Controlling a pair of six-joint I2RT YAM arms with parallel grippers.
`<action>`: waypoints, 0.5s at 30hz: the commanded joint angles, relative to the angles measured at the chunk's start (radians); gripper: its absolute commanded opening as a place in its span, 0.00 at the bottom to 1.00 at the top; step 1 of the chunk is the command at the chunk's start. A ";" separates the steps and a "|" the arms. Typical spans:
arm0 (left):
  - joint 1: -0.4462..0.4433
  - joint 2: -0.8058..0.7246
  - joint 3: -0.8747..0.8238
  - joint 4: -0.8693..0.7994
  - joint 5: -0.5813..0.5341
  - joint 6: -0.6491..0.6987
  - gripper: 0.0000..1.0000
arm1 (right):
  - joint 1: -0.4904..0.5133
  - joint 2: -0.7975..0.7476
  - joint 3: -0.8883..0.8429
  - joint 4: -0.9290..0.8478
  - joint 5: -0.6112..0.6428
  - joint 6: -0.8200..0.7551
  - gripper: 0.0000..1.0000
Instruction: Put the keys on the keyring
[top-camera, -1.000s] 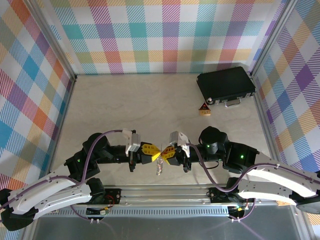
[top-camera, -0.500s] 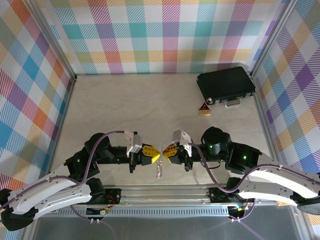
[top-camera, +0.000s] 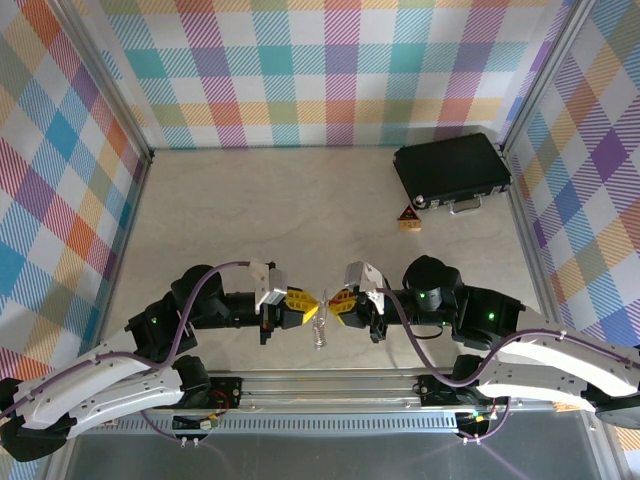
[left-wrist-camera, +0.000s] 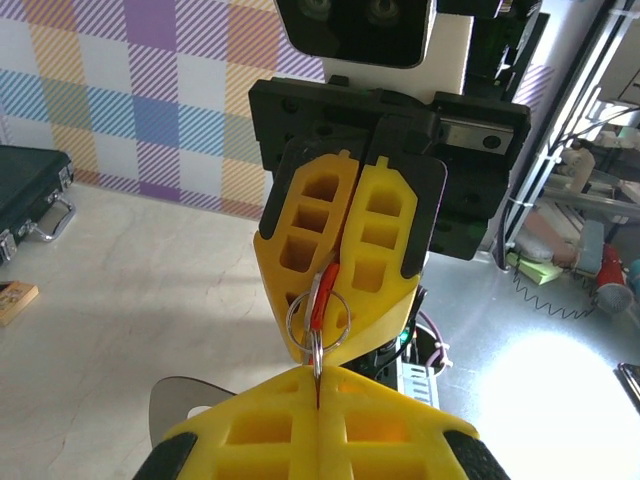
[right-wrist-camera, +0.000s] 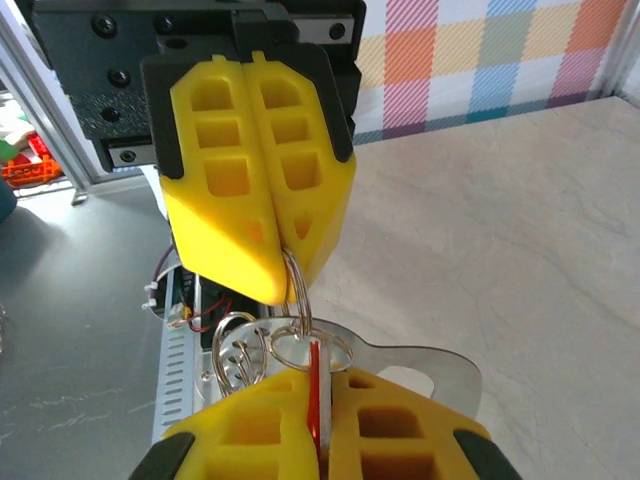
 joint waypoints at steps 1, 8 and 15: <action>-0.003 0.001 0.019 -0.050 -0.027 0.020 0.00 | 0.005 -0.015 0.033 -0.003 0.055 -0.014 0.00; -0.003 0.011 -0.002 -0.026 -0.023 0.010 0.00 | 0.005 0.005 0.054 -0.029 0.067 -0.022 0.00; -0.003 0.014 -0.004 -0.049 -0.077 0.008 0.15 | 0.005 0.032 0.081 -0.063 0.087 -0.023 0.00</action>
